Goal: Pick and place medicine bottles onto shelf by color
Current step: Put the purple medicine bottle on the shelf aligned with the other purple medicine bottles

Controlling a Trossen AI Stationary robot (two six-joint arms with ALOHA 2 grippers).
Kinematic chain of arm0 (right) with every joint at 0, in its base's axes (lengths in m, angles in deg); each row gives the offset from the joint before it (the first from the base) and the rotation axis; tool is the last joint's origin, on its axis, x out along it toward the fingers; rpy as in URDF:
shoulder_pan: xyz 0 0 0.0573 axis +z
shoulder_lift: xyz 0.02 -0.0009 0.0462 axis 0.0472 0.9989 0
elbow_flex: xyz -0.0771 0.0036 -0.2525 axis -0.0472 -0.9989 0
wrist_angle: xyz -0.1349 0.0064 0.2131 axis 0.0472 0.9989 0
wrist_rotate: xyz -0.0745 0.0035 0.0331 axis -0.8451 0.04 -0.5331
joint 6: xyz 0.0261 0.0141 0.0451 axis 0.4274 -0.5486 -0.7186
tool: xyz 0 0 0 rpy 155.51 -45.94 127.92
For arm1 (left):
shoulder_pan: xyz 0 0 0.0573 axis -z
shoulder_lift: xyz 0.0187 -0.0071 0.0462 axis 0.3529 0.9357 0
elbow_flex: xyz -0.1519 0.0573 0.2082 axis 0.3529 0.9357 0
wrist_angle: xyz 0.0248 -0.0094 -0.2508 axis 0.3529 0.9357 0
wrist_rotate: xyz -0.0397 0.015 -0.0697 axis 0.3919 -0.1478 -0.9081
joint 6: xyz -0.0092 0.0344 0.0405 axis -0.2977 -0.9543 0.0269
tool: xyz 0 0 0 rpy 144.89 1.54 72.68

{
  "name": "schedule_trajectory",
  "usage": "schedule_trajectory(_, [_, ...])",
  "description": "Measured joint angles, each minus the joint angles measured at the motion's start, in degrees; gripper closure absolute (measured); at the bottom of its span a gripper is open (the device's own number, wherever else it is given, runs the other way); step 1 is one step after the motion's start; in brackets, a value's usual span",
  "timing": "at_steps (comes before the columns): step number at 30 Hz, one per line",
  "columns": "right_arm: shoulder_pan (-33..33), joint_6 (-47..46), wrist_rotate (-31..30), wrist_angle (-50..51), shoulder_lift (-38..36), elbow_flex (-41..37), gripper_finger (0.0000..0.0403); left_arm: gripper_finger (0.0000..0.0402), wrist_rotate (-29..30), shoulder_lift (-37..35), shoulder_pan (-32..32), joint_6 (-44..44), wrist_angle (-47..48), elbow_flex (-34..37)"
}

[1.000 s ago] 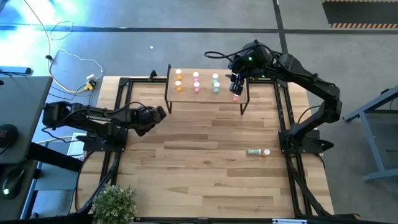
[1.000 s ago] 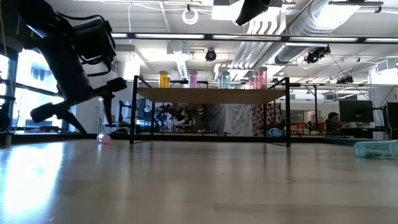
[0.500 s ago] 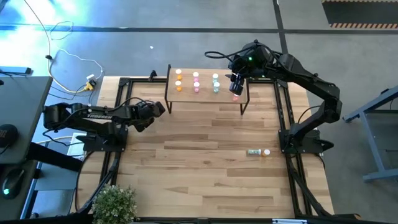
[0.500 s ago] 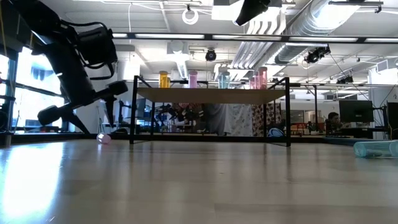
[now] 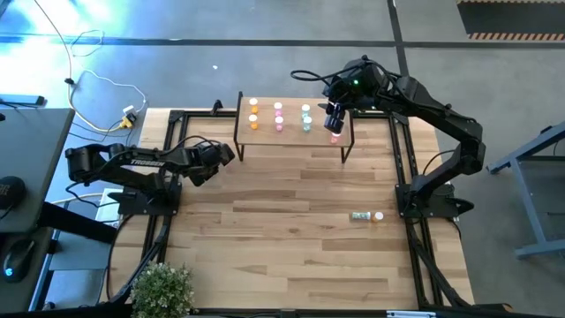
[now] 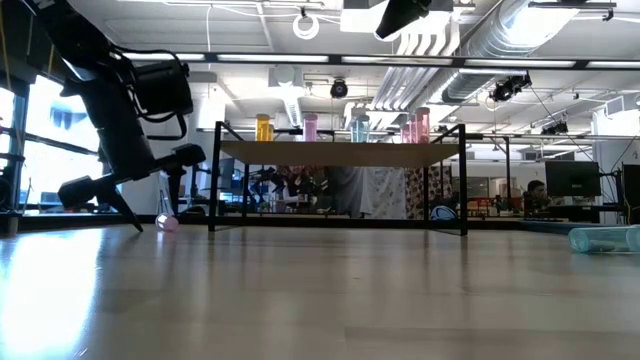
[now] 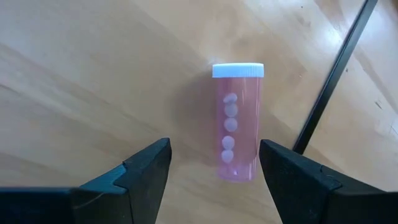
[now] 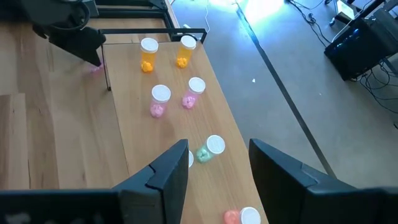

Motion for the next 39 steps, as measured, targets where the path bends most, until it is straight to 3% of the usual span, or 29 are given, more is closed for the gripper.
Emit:
schedule_trajectory(23, [0.0, -0.2, 0.0, 0.0, 0.0, 0.0, 0.0242, 0.0163, -3.0, 0.1, -5.8, -7.3, 2.3, 0.0])
schedule_trajectory(39, [0.0, -0.2, 0.0, 0.0, 0.0, 0.0, 0.0242, 0.0244, -3.6, 0.2, -5.9, -17.5, 4.5, 0.1])
